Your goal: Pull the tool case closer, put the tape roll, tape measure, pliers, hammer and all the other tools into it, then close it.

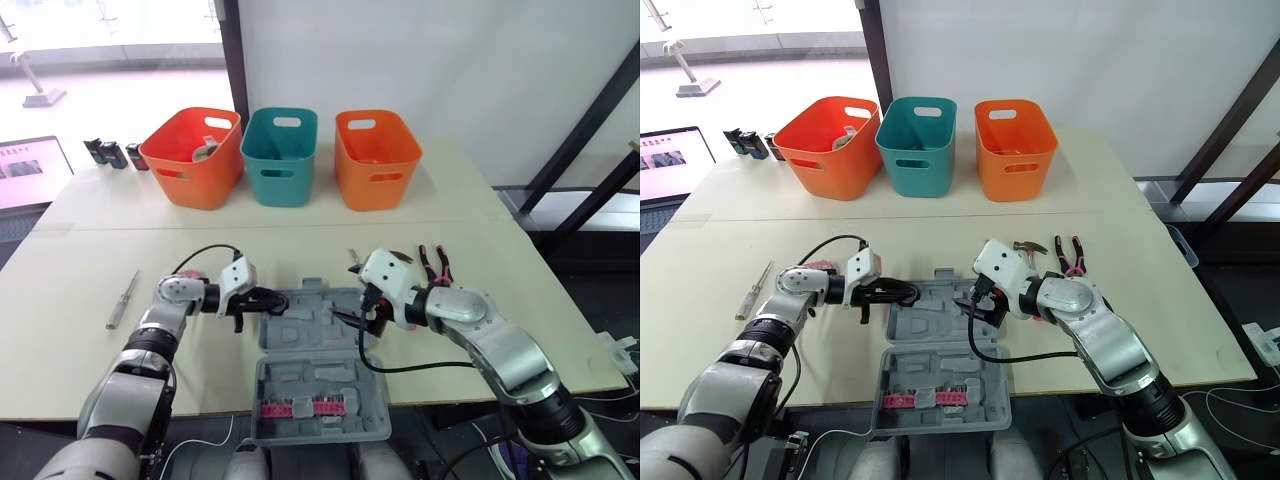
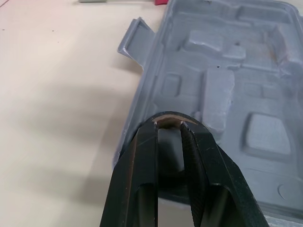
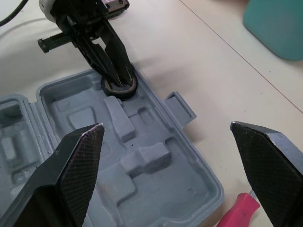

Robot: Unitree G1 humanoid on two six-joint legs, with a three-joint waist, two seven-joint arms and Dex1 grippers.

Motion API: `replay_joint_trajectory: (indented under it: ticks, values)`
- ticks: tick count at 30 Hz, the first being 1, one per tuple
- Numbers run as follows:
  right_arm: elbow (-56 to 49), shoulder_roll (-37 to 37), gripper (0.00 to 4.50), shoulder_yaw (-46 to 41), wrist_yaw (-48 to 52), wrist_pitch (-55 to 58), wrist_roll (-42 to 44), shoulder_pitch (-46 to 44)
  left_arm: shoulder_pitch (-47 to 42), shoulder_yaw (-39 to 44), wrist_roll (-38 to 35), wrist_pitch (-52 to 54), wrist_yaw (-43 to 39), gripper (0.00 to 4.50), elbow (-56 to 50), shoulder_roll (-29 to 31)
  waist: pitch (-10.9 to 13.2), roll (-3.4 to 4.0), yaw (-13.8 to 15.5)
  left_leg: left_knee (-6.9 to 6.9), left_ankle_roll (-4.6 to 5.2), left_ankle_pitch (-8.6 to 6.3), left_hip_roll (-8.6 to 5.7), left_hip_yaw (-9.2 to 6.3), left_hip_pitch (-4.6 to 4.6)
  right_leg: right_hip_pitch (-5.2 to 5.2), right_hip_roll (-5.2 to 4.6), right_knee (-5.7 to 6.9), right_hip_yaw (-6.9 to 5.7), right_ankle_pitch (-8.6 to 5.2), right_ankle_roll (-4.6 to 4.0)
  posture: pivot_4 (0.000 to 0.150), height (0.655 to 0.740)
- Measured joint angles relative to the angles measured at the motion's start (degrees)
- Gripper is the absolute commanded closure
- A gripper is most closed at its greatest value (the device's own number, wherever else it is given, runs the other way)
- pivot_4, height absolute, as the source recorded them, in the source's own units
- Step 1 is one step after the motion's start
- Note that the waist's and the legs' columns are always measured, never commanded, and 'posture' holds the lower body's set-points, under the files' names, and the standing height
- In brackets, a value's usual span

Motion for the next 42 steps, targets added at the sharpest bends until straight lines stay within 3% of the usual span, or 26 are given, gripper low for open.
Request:
replay_joint_trajectory:
  ticks: [8,18,35,39,42]
  values:
    - [0.3,0.0,0.0,0.0,0.3,-0.4,0.0,0.0,-4.2,3.5,-4.2,3.1,-2.1,3.67,-2.6,0.0,0.0,0.0,0.0,-0.01,0.0,0.0,0.0,0.0,-0.01,0.01,-0.01,-0.01,0.0,0.0,0.01,0.15,0.74]
    - [0.4,0.0,0.0,0.0,0.4,-0.4,-0.1,-0.1,4.4,1.4,-1.0,1.2,2.0,3.67,-4.5,-1.5,0.0,0.01,0.1,0.0,0.0,0.0,0.0,0.0,0.01,0.02,-0.01,-0.02,0.0,0.0,0.01,0.15,0.74]
    - [0.4,-0.3,0.0,0.0,1.3,-0.4,-0.2,-0.2,4.7,0.6,-1.3,-1.9,4.0,3.67,-4.1,-1.1,0.0,0.01,-0.1,-0.02,0.0,0.0,0.0,0.0,0.07,0.06,0.0,-0.02,0.0,-0.01,-0.01,0.15,0.74]
    - [0.4,-1.3,0.0,-1.9,1.5,-0.6,0.3,0.6,5.9,4.1,-8.0,8.4,1.0,3.67,-16.2,1.0,0.0,-0.03,0.0,-0.02,-0.01,0.0,0.0,0.0,0.0,0.03,-0.02,-0.02,0.0,-0.01,0.0,0.15,0.74]
    - [-0.1,-3.0,0.0,-6.7,2.1,-2.0,2.0,3.9,8.7,6.6,-13.3,17.9,-0.7,3.67,-29.3,6.1,0.0,-0.02,0.0,-0.06,-0.01,0.0,0.0,0.0,0.03,0.06,-0.04,-0.03,0.0,-0.03,0.03,0.15,0.74]
